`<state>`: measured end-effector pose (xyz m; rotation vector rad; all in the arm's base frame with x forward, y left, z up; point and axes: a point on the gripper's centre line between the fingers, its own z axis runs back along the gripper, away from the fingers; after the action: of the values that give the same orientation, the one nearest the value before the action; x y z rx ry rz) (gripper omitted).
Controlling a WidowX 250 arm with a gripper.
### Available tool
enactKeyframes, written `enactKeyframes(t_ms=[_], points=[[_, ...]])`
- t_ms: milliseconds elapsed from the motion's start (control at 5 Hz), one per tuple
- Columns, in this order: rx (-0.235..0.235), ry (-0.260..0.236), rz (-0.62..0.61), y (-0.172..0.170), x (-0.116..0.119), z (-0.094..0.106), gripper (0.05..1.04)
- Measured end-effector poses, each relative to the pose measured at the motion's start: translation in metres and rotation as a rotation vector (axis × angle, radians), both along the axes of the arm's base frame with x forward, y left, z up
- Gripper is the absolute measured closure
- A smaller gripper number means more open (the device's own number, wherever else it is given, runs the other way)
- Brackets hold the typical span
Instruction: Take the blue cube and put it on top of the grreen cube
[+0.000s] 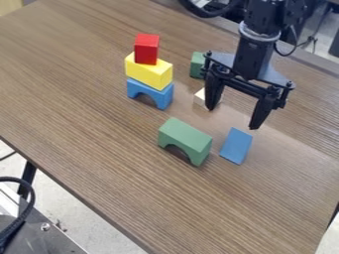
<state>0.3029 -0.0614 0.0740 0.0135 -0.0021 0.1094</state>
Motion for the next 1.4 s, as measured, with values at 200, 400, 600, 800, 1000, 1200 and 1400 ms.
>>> enactKeyframes(t_ms=[200,400,600,800,1000,1200,1400], points=[[0.003,0.032,0.001,0.0,-0.004,-0.01,0.084],[-0.014,0.036,-0.009,-0.007,-0.001,-0.025,0.084],[-0.028,0.055,0.0,-0.013,-0.002,-0.035,0.085],[-0.033,0.031,0.03,-0.017,0.001,-0.036,0.085],[-0.04,0.016,0.052,-0.018,0.003,-0.037,0.085],[-0.052,0.0,0.065,-0.019,0.005,-0.041,0.142],[-0.054,0.017,0.07,-0.016,0.006,-0.052,0.422]])
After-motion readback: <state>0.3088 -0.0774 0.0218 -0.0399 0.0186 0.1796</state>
